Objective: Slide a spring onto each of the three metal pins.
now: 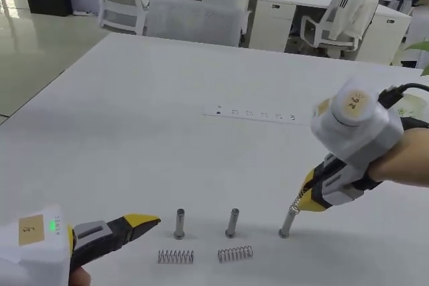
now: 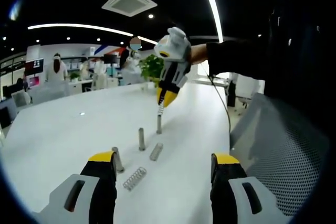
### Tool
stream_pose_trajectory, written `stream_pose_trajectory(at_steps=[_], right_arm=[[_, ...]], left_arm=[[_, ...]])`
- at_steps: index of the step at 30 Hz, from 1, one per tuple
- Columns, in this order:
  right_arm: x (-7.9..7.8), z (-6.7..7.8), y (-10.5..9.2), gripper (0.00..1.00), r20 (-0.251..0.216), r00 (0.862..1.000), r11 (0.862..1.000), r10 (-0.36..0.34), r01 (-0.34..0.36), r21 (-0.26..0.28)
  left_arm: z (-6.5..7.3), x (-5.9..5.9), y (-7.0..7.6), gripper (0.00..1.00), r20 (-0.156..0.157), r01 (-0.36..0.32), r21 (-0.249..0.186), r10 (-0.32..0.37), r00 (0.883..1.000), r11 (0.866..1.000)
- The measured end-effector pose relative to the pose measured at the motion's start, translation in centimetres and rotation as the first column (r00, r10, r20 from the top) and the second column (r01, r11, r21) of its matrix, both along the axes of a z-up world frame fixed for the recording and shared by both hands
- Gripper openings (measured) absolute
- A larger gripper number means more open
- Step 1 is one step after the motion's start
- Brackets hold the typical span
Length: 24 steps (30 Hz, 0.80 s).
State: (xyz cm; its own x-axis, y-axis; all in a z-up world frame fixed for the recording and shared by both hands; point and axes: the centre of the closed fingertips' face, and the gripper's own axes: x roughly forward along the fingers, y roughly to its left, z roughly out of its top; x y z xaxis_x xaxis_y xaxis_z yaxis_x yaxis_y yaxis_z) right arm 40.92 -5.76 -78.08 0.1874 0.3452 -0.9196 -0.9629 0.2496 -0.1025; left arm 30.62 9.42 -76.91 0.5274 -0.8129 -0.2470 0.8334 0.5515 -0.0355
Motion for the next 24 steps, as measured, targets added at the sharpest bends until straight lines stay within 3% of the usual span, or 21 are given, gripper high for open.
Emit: stream_pose_trajectory(at_steps=[12, 24], right_arm=[[0.5, -1.3, 0.1, 0.08, -0.024, 1.0, 1.0, 0.011, -0.011, -0.026], [0.7, -3.7, 0.1, 0.08, -0.06, 0.998, 0.998, 0.018, -0.022, -0.054]], left_arm=[[-0.1, 0.1, 0.1, 0.68, -0.004, -0.008, 0.0, 0.008, 1.0, 1.0], [-0.3, 0.1, 0.0, 0.68, -0.008, -0.008, 0.004, 0.008, 1.0, 1.0]])
